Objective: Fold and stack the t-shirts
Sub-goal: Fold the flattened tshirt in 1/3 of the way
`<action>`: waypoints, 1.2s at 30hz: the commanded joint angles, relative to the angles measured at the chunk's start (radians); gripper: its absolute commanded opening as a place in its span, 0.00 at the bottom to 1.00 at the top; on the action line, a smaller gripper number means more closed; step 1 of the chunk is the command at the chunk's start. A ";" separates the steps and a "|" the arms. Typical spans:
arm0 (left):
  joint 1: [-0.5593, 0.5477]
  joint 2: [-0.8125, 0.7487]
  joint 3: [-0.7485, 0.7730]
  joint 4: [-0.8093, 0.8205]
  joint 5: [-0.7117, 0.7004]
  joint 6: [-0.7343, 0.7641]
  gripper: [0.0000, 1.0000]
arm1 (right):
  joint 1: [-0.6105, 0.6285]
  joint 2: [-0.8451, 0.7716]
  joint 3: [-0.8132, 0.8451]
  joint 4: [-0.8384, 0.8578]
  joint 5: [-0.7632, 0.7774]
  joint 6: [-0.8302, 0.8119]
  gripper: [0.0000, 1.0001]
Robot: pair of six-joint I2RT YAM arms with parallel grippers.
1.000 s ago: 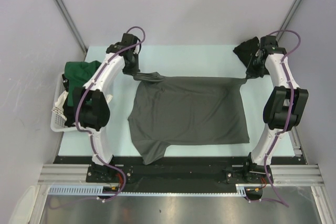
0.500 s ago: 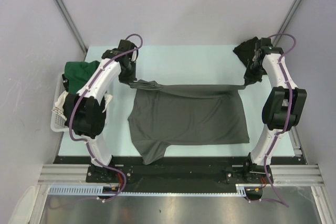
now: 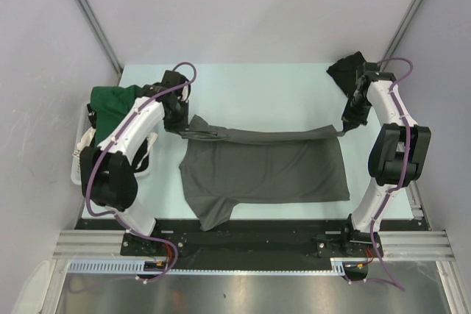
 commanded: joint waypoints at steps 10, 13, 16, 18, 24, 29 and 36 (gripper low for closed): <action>-0.049 -0.073 -0.121 0.022 0.027 -0.041 0.00 | 0.008 -0.042 -0.100 -0.027 0.007 0.022 0.00; -0.057 -0.071 -0.134 0.028 0.032 -0.046 0.00 | 0.011 -0.024 -0.124 -0.024 0.007 0.021 0.00; -0.058 -0.067 -0.144 0.028 0.037 -0.049 0.00 | 0.013 -0.008 -0.133 -0.024 0.007 0.018 0.00; -0.060 -0.062 -0.148 0.029 0.037 -0.049 0.00 | 0.014 0.004 -0.138 -0.022 0.007 0.019 0.00; -0.061 -0.050 -0.162 0.033 0.053 -0.049 0.00 | 0.023 0.038 -0.140 -0.016 0.007 0.018 0.00; -0.061 -0.021 -0.153 0.010 0.063 -0.040 0.00 | 0.031 0.059 -0.140 -0.019 0.025 0.021 0.13; -0.063 -0.007 -0.153 0.003 0.095 -0.038 0.00 | 0.034 0.056 -0.143 -0.031 0.022 0.024 0.01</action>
